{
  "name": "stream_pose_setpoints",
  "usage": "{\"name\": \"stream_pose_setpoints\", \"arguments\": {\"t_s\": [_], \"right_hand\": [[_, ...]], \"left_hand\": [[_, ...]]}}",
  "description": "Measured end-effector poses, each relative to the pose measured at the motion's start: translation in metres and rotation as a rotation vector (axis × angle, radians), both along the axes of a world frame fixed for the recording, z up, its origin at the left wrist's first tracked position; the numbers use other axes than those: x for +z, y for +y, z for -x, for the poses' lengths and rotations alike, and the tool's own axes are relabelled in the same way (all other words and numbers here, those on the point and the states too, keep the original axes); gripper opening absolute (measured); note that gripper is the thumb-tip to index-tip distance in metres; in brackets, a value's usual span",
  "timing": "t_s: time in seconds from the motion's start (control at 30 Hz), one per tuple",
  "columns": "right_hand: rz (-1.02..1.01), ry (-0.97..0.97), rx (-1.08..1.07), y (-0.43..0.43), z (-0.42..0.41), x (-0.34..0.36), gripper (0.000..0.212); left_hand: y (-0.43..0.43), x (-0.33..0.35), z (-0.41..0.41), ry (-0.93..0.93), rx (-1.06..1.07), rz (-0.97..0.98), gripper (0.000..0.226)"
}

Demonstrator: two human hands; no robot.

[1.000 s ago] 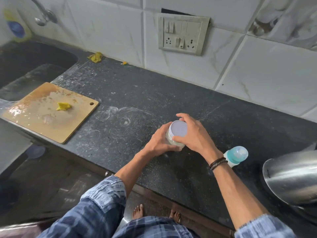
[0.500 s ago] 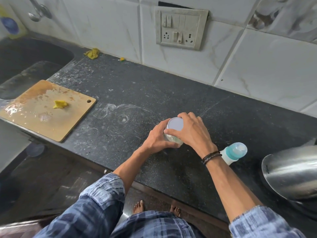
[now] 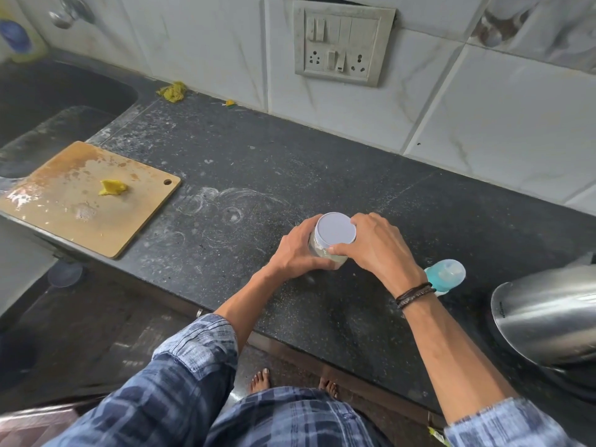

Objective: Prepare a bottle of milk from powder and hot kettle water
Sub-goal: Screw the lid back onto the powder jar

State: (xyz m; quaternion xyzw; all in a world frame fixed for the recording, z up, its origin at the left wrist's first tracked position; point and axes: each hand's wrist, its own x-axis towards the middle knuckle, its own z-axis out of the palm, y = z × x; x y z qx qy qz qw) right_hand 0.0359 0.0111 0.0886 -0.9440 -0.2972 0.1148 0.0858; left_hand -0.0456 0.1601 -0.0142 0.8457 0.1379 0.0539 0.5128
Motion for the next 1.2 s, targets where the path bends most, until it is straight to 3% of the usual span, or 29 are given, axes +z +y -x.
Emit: {"name": "stream_pose_setpoints", "arguments": {"t_s": [0.23,0.33,0.5,0.63,0.97,1.07,1.2], "right_hand": [[-0.047,0.031,0.181,0.004,-0.001,0.008,0.083],[-0.028,0.022,0.146,0.006,0.0,0.006,0.075],[0.025,-0.013,0.075,0.004,-0.002,0.006,0.083],[0.031,-0.04,0.167,0.009,-0.005,0.011,0.095],[0.128,-0.011,0.125,0.008,-0.004,0.013,0.079],[0.088,-0.067,0.111,0.009,-0.005,0.017,0.083],[0.048,0.001,0.227,0.014,-0.005,0.019,0.092]], "left_hand": [[0.0,-0.002,0.0,-0.019,0.004,0.001,0.096],[-0.001,-0.001,0.001,-0.018,0.011,-0.004,0.095],[-0.003,0.0,0.002,-0.008,0.019,-0.01,0.098],[-0.003,-0.001,0.002,0.013,0.026,-0.015,0.104],[-0.003,0.002,0.003,0.028,0.032,-0.008,0.101],[-0.003,0.002,0.002,0.038,0.025,-0.009,0.105],[-0.004,0.001,0.002,0.043,0.03,0.01,0.106]]}}
